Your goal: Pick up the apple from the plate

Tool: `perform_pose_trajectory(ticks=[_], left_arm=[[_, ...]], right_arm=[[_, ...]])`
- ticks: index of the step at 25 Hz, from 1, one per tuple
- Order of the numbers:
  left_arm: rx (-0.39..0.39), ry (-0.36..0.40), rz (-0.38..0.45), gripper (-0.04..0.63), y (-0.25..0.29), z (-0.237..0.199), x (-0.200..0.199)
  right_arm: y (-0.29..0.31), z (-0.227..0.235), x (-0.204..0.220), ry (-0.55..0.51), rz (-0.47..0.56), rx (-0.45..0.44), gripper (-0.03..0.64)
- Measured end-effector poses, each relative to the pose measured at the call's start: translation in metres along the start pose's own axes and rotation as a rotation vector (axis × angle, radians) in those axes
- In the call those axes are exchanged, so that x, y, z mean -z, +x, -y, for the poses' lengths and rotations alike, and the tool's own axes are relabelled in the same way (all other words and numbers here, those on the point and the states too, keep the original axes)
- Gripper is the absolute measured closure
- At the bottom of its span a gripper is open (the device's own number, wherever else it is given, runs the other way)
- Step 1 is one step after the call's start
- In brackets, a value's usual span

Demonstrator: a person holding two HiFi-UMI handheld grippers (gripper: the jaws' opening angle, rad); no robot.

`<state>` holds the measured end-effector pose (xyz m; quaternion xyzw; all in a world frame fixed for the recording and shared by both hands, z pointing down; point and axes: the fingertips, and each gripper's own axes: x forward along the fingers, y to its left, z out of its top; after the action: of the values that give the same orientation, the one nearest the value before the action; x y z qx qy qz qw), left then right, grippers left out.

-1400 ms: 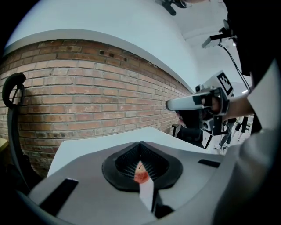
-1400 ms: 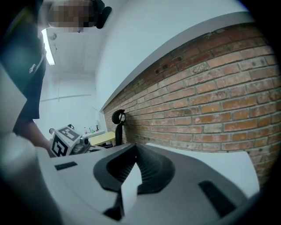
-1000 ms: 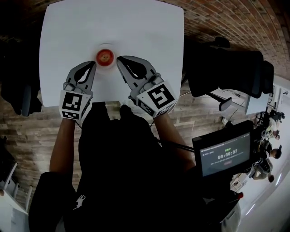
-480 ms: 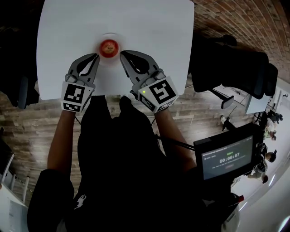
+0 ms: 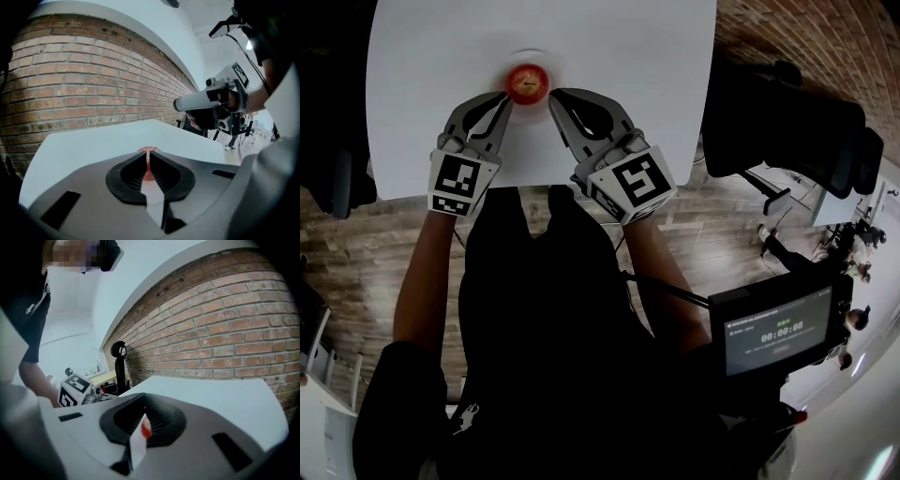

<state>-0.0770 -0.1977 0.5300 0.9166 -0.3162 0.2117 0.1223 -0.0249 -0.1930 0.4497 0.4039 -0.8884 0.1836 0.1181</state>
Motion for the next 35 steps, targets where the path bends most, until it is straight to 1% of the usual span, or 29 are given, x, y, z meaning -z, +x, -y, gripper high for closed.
perform_pose_trajectory(ticks=[9,10,14,20,24,26,35], left_arm=[[0.020,0.016,-0.010,0.579,0.010,0.002,0.006],[0.019,0.014,-0.008,0.548,0.010,0.002,0.005],[0.021,0.020,-0.010,0.486,0.009,0.001,0.004],[0.030,0.050,-0.026,0.420,0.012,0.003,0.007],[0.031,0.057,-0.036,0.336,0.013,0.004,0.009],[0.037,0.058,-0.046,0.305,0.020,0.006,0.014],[0.053,0.063,-0.082,0.191,0.038,0.009,0.030]], right_arm=[[-0.001,0.010,0.011,0.029,-0.007,0.024,0.614],[-0.001,0.010,0.011,0.031,-0.004,0.026,0.614],[-0.002,0.009,0.010,0.032,0.001,0.030,0.615],[-0.003,0.010,0.011,0.035,-0.009,0.029,0.614],[-0.003,0.009,0.009,0.033,-0.003,0.028,0.614],[-0.002,0.013,0.014,0.035,-0.009,0.028,0.614],[-0.003,0.023,0.023,0.043,-0.017,0.038,0.614]])
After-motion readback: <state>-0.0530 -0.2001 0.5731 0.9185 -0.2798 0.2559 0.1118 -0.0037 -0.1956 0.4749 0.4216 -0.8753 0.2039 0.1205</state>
